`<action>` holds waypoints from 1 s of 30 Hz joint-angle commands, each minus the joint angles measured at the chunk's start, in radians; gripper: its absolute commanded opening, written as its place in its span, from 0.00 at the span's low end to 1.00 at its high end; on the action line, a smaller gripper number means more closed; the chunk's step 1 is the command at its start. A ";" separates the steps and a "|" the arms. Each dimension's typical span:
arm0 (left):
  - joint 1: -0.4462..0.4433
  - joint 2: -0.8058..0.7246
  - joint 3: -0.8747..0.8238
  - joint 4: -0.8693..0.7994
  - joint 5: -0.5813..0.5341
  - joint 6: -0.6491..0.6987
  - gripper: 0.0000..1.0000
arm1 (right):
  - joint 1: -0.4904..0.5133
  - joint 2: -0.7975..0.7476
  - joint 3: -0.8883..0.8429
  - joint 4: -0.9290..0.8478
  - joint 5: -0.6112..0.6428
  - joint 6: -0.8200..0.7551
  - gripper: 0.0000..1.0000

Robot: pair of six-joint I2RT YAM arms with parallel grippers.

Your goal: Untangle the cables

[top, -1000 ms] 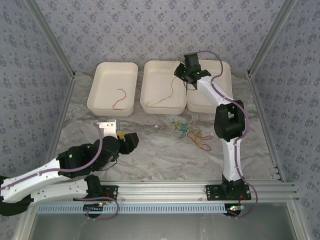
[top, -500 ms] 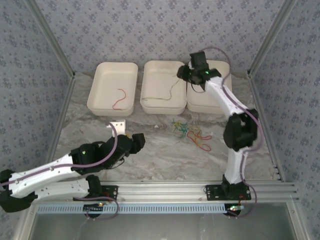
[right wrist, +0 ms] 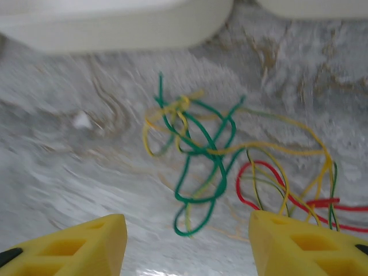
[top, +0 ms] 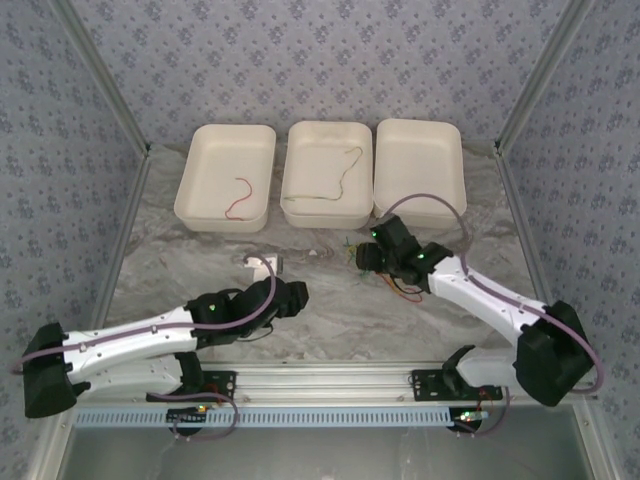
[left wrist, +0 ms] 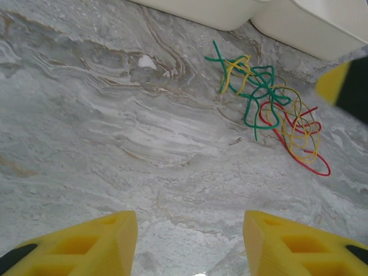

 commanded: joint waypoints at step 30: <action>0.001 0.036 -0.032 0.136 0.054 -0.059 0.51 | -0.004 0.156 0.192 -0.044 0.095 -0.251 0.00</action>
